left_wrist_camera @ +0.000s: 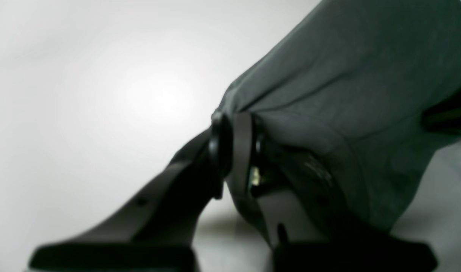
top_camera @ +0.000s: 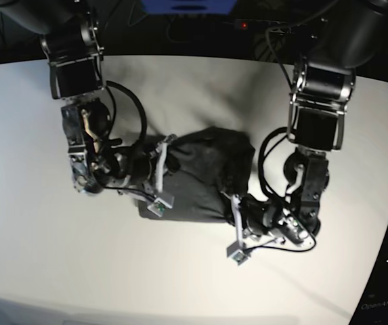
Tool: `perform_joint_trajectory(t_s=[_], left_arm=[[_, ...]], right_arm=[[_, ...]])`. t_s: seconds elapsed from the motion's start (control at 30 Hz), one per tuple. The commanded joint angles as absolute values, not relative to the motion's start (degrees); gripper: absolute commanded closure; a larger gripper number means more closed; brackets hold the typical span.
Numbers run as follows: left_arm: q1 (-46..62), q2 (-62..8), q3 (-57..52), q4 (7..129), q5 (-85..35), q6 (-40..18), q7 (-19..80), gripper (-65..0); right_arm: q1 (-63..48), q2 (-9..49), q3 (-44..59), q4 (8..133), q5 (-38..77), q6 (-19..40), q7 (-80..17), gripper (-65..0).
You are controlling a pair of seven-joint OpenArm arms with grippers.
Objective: Fold the T-shirt properly
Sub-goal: 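Lift the bundle ends with both grippers and fold them toward each other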
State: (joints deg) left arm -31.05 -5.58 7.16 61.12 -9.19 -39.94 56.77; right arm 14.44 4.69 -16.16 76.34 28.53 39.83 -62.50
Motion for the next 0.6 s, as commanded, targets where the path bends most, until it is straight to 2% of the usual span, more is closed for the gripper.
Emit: perform_joint_trajectory(t_s=[0.0, 0.57], left_arm=[[-34.3, -5.7, 6.8, 62.3, -9.8, -40.0, 55.8, -3.2], [-36.0, -7.2, 7.0, 62.3, -9.8, -40.0, 55.8, -3.2]], right_arm=[[15.9, 5.1, -16.3, 77.3, 29.2, 40.0, -61.8, -0.6], [15.8, 5.2, -16.6, 77.2, 29.2, 40.0, -61.1, -0.6]])
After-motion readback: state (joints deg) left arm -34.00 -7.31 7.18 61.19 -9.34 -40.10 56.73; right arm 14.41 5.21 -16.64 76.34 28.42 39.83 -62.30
